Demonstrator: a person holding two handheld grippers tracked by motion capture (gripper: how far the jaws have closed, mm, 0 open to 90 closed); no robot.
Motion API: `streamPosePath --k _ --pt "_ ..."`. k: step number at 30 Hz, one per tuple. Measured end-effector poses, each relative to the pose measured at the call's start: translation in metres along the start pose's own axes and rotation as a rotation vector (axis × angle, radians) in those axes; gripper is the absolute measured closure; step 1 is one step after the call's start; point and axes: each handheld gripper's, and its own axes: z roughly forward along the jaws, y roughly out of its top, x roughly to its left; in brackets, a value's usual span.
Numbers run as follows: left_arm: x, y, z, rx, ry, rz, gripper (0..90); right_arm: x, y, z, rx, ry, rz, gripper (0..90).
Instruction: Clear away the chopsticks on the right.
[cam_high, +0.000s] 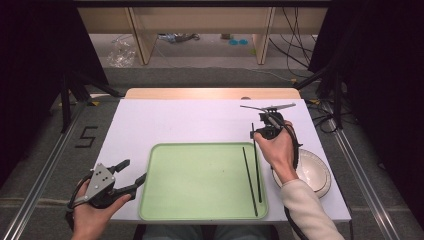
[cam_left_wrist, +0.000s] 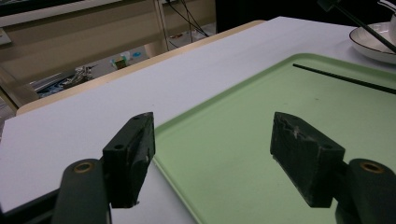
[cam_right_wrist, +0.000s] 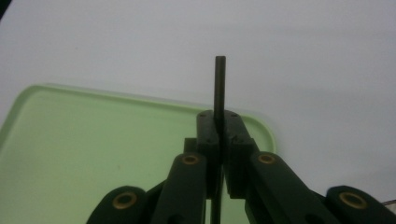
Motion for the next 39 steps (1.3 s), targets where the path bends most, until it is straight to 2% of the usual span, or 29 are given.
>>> streamPosePath --k 3,4,6,8,11,13,14,15,16,19,21,22,26,28,32,34,37,38,39 --pt "0.000 0.000 0.000 -0.001 0.001 0.000 30.9 -0.002 -0.002 0.006 0.013 -0.006 0.012 88.0" --pt "0.000 0.000 0.000 -0.001 0.001 0.000 30.9 -0.003 -0.002 0.008 0.009 -0.012 -0.006 87.9" --pt "0.000 0.000 0.000 -0.001 0.000 0.000 30.9 -0.004 -0.003 0.010 0.012 -0.022 -0.004 88.0" --pt "0.000 0.000 0.000 -0.001 0.000 0.000 30.9 -0.003 -0.005 0.016 0.057 -0.029 0.034 87.9" --pt "0.000 0.000 0.000 -0.001 0.001 0.001 30.9 -0.001 -0.006 0.018 0.071 -0.043 0.069 87.8" --pt "0.000 0.000 0.000 -0.001 0.000 0.000 30.9 -0.003 -0.008 0.023 0.063 -0.060 0.070 87.7" --pt "0.000 0.000 0.000 -0.002 0.001 0.001 30.9 -0.003 -0.009 0.026 0.078 -0.065 0.075 87.7" --pt "0.000 0.000 0.000 -0.002 0.001 0.005 30.9 -0.008 -0.012 0.036 0.075 -0.076 0.045 87.6" --pt "0.000 0.000 0.000 -0.002 0.001 0.004 30.9 -0.008 -0.012 0.036 0.075 -0.076 0.045 87.6" --pt "0.000 0.000 0.000 -0.002 0.000 0.001 30.9 -0.010 -0.017 0.048 0.114 -0.100 0.042 86.9" --pt "0.000 0.000 0.000 -0.002 0.000 0.000 30.9 -0.010 -0.018 0.050 0.122 -0.100 0.035 86.7" --pt "0.000 0.000 0.000 -0.002 0.000 0.000 30.9 -0.007 -0.020 0.054 0.175 -0.120 0.077 86.0" --pt "0.001 0.000 0.000 -0.003 0.000 -0.001 30.9 -0.009 -0.022 0.058 0.187 -0.133 0.080 82.5" --pt "0.000 0.000 0.000 -0.003 -0.001 -0.002 30.9 -0.009 -0.022 0.056 0.173 -0.136 0.046 79.6" --pt "0.000 0.000 -0.001 -0.004 0.001 -0.001 30.9 -0.008 -0.021 0.050 0.150 -0.123 0.037 76.8" --pt "0.001 0.000 -0.001 -0.003 0.001 -0.003 30.9 -0.013 -0.021 0.047 0.079 -0.109 -0.057 73.9" --pt "0.001 0.000 -0.002 -0.007 0.004 -0.005 30.7 -0.007 -0.022 0.032 -0.014 -0.077 -0.036 70.5" --pt "0.001 0.000 -0.002 -0.011 0.004 -0.006 30.5 -0.007 -0.023 0.026 -0.052 -0.070 -0.055 68.4" --pt "0.001 0.000 -0.003 -0.011 0.006 -0.008 30.3 -0.009 -0.024 0.023 -0.116 -0.044 -0.095 66.2"
